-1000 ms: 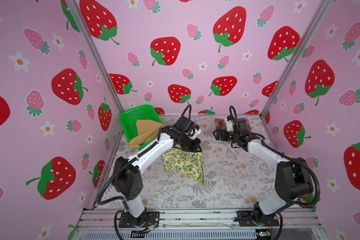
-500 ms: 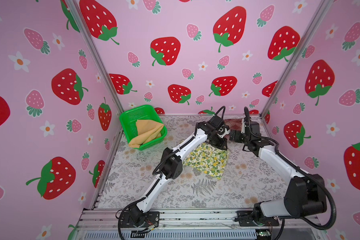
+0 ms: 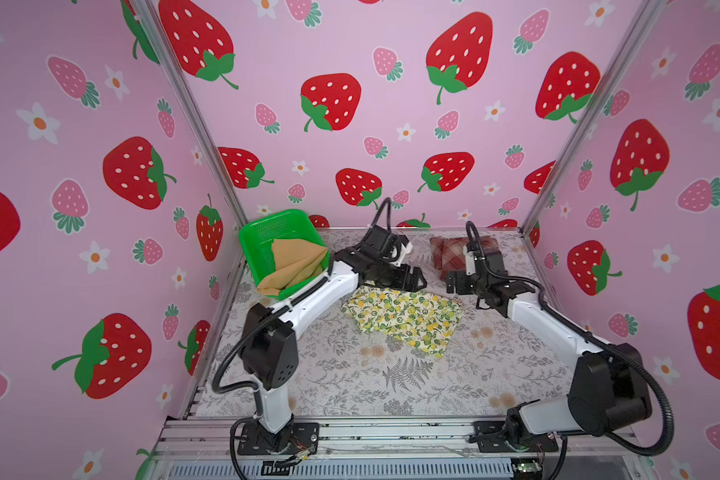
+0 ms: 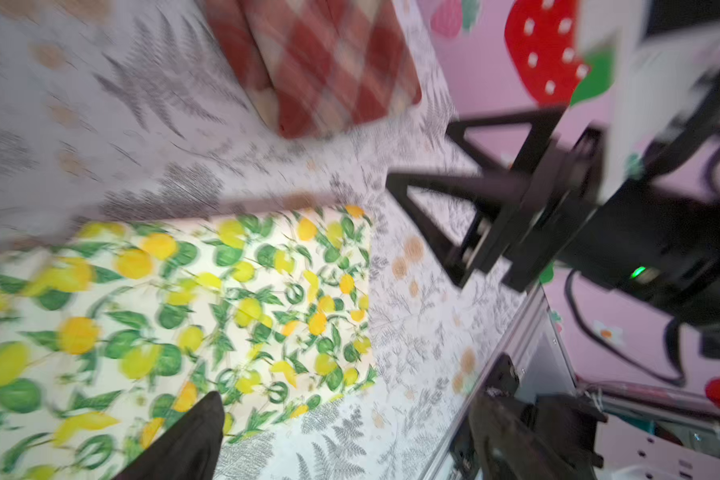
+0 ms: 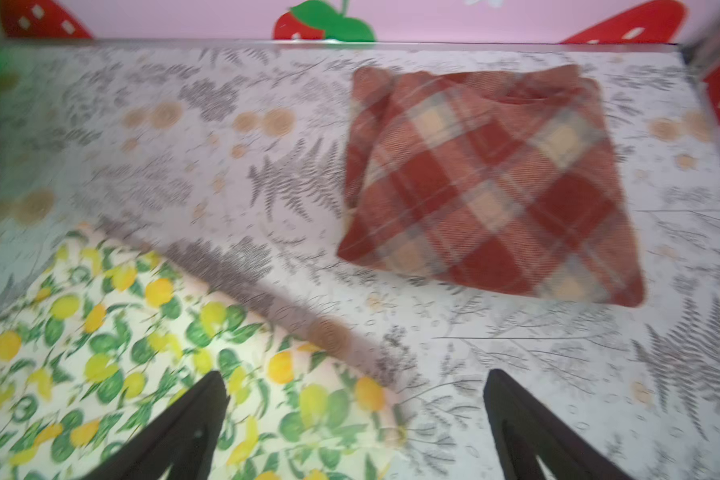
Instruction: Fold and stack the skirts
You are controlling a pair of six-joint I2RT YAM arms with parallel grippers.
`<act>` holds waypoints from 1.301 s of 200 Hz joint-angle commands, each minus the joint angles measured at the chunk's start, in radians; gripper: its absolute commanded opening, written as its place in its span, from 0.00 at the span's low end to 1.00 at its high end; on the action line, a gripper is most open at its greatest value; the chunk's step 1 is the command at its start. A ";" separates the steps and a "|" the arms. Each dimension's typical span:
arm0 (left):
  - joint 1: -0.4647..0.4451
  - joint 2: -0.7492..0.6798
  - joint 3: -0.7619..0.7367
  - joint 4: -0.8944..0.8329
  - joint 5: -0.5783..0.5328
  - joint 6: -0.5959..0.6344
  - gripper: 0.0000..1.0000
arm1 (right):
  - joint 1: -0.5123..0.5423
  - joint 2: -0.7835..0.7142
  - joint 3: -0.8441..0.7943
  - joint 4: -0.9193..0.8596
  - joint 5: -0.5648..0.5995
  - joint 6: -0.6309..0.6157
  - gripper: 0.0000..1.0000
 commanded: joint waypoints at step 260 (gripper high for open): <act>0.271 -0.169 -0.635 0.354 -0.112 -0.329 0.94 | 0.357 0.333 0.081 -0.073 0.302 -0.014 0.21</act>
